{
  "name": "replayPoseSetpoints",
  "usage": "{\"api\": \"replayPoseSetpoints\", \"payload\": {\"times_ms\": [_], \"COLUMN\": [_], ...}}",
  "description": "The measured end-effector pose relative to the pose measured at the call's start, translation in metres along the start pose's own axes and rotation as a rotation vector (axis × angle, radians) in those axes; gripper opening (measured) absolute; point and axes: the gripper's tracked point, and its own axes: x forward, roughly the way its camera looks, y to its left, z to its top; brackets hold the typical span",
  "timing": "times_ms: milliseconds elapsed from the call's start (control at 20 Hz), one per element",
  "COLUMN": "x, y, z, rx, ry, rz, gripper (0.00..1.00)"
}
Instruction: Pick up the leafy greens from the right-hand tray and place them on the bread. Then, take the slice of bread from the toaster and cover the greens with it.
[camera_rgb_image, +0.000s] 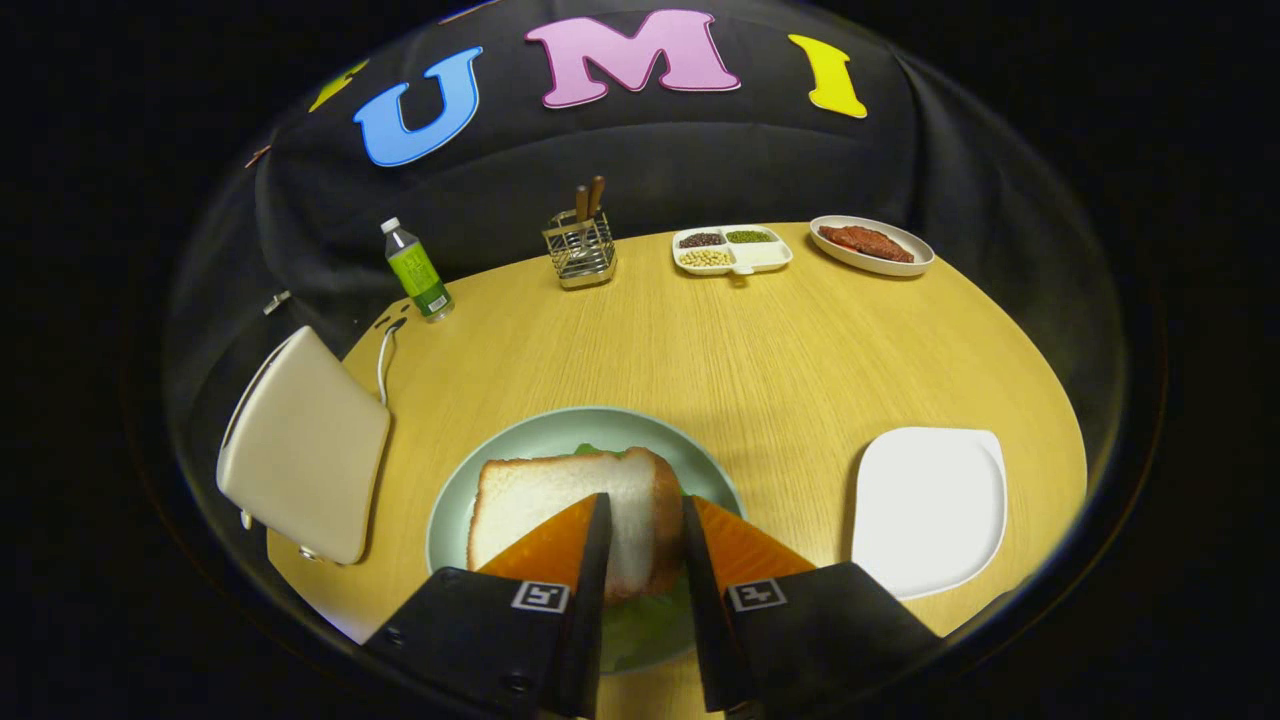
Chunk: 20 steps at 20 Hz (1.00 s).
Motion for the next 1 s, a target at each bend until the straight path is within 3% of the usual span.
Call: {"api": "replayPoseSetpoints", "payload": {"times_ms": [200,450,550,1000], "x": [0.0,-0.002,-0.004,-0.03], "y": [-0.007,-0.014,-0.016,-0.024], "z": [0.002,0.005,0.007,0.043], "rx": [-0.036,-0.072,-0.067,-0.058], "ry": [-0.004,-0.01,-0.019,-0.092], "rz": [-0.015,-0.037,-0.033,0.005], "gripper": [0.65,0.8,0.98,0.99]}}
